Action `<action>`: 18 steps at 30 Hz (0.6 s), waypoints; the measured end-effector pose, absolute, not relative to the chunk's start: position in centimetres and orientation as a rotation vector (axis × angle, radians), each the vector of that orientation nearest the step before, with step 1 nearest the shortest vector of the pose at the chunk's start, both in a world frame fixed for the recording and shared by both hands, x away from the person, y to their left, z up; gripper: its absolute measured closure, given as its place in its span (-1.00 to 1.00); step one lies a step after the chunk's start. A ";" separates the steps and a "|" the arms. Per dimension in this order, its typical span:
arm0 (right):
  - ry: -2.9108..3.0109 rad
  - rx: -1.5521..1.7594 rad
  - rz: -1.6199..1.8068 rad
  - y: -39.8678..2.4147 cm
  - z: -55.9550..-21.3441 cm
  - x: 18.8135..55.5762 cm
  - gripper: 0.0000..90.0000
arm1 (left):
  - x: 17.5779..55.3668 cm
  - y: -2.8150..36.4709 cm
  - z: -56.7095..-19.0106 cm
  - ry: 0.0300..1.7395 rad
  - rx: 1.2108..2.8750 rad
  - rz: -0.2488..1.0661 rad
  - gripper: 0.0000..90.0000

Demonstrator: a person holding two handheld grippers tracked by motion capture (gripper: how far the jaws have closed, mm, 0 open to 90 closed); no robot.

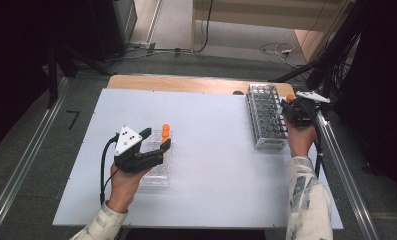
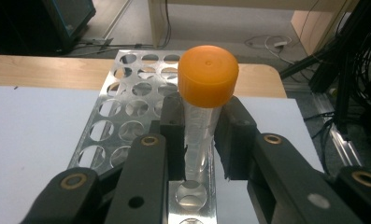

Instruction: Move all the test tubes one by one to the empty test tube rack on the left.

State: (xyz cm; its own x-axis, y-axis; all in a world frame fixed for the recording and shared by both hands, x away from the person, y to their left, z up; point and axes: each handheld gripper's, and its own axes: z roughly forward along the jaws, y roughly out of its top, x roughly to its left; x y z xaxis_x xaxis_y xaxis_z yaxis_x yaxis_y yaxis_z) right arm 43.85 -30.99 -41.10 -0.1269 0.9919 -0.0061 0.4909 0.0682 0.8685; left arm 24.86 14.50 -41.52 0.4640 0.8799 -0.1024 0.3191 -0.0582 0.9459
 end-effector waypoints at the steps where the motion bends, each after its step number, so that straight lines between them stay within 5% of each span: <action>1: 1.695 1.487 0.982 -31.0 -40.9 43.8 0.60 | 24.9 14.5 -41.5 1.061 1.619 0.640 -0.40; 18: 1.658 1.413 1.062 -31.4 -38.2 41.4 0.60 | 24.8 14.5 -41.4 1.061 1.613 0.640 -0.41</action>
